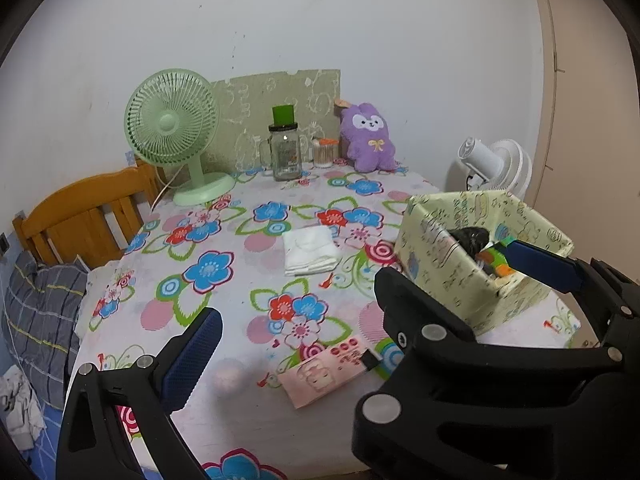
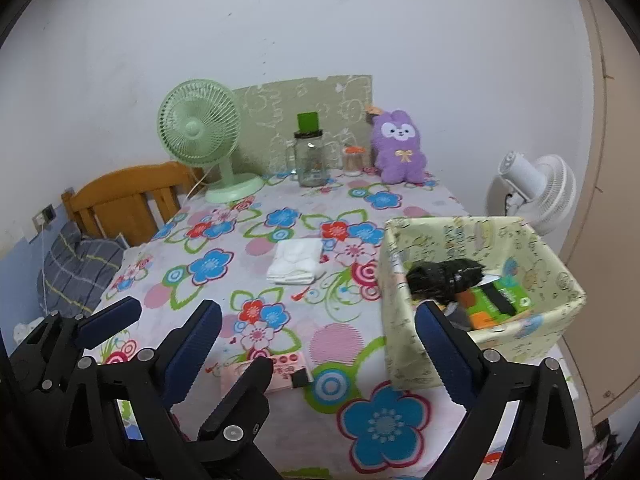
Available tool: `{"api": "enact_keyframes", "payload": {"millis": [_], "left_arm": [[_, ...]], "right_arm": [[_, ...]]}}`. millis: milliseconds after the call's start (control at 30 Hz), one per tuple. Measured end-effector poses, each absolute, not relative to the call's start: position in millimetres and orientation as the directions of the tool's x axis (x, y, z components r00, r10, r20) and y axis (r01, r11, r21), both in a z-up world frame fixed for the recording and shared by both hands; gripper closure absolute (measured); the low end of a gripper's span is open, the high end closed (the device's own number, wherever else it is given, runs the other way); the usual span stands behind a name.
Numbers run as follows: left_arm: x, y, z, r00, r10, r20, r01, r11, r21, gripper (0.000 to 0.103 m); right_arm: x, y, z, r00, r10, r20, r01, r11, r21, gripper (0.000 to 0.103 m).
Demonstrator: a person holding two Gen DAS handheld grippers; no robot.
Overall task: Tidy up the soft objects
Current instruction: 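Withdraw both tools from the box back over the table, then grasp the pink tissue pack with the left tool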
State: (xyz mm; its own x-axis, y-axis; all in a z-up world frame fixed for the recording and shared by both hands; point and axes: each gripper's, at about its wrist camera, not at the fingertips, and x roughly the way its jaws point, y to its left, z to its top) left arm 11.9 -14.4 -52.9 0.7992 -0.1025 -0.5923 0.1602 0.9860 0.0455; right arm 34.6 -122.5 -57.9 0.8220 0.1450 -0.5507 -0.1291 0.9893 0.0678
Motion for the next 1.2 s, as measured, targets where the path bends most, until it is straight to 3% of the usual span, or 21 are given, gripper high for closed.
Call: {"api": "enact_keyframes", "payload": {"millis": [300, 400, 1200], "left_arm": [[20.0, -0.4, -81.7, 0.769, -0.126, -0.626, 0.198, 0.979, 0.045, 0.001], [23.1, 2.0, -91.2, 0.757, -0.130, -0.640, 0.212, 0.976, 0.052, 0.001], [60.4, 10.1, -152.5, 0.664, -0.133, -0.736, 0.212, 0.977, 0.014, 0.001]], "right_arm": [[44.4, -104.6, -85.9, 0.795, 0.149, -0.588, -0.154, 0.987, 0.042, 0.005], [49.8, -100.0, -98.1, 0.772, 0.161, -0.615, -0.168, 0.985, 0.048, 0.013], [77.7, -101.1, -158.6, 0.662, 0.085, -0.745, -0.074, 0.996, 0.049, 0.022]]}}
